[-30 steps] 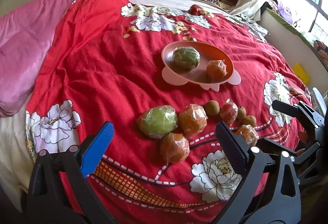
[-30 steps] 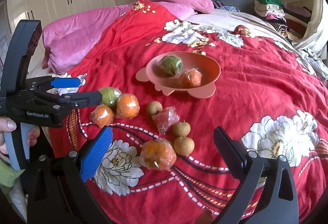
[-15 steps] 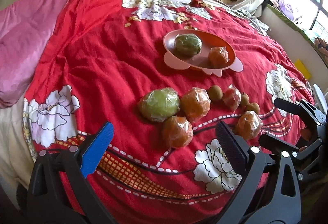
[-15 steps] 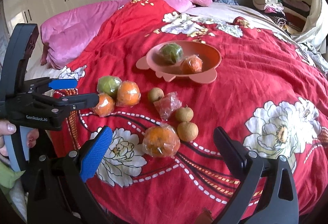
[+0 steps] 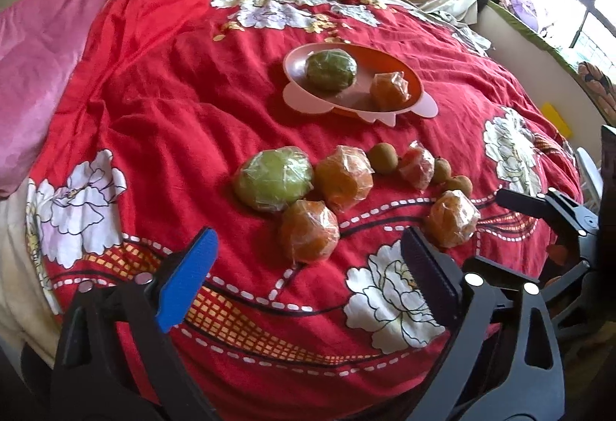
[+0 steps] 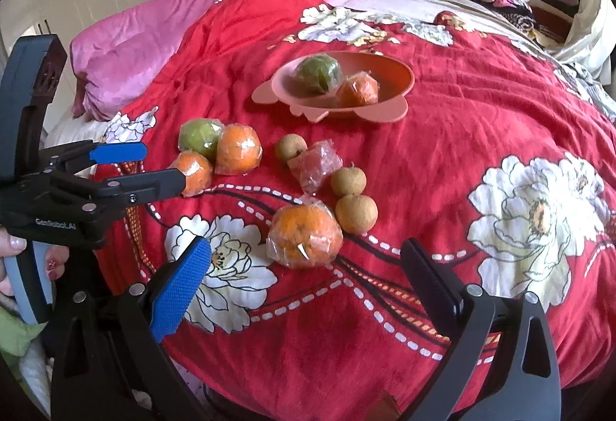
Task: Organize fruits
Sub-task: 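Grasp a wrapped orange with the left tool while the right tool grasps another wrapped orange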
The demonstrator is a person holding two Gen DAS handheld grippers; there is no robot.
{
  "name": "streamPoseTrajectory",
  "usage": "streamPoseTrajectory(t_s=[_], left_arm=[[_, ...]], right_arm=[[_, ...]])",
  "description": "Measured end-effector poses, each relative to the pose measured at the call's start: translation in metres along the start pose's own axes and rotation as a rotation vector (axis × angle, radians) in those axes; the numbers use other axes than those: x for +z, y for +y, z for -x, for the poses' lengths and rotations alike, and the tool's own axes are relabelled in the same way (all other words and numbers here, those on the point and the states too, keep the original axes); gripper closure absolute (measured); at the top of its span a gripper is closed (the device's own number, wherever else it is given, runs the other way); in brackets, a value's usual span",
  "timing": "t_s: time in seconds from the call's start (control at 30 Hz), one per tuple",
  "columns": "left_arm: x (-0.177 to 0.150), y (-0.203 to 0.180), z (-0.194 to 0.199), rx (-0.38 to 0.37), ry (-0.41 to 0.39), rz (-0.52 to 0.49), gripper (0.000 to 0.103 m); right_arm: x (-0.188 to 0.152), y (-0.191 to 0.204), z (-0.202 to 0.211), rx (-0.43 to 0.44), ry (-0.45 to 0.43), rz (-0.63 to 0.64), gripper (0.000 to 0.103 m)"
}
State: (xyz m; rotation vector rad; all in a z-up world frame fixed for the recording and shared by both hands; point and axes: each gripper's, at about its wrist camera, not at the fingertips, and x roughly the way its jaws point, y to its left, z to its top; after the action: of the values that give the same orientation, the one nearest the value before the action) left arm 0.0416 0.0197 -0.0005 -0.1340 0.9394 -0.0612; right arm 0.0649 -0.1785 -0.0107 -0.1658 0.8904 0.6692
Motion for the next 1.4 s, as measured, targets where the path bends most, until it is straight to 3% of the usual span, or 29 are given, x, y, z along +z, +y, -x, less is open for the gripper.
streamPoseTrajectory(t_s=[0.23, 0.3, 0.8, 1.13, 1.27, 1.4], left_arm=[[-0.002, -0.002, -0.005, -0.037, 0.019, -0.013, 0.036], [-0.003, -0.002, -0.006, -0.048, 0.023, -0.011, 0.041], [-0.001, 0.000, -0.020, -0.070, 0.047, 0.001, 0.054], [-0.001, 0.000, -0.031, -0.051, 0.058, -0.011, 0.065], [-0.001, -0.001, -0.034, -0.029, 0.056, -0.026, 0.073], [-0.001, 0.000, -0.033, -0.033, 0.055, -0.024, 0.074]], right_arm=[[-0.003, -0.004, -0.005, 0.032, 0.014, -0.028, 0.008], [-0.003, -0.004, -0.007, 0.038, 0.023, -0.029, 0.026], [0.003, -0.002, -0.022, 0.049, 0.012, 0.011, 0.059], [0.006, -0.002, -0.023, 0.071, -0.009, 0.024, 0.061], [0.007, -0.001, -0.021, 0.079, -0.017, 0.022, 0.061], [0.007, -0.002, -0.017, 0.091, -0.030, 0.016, 0.061]])
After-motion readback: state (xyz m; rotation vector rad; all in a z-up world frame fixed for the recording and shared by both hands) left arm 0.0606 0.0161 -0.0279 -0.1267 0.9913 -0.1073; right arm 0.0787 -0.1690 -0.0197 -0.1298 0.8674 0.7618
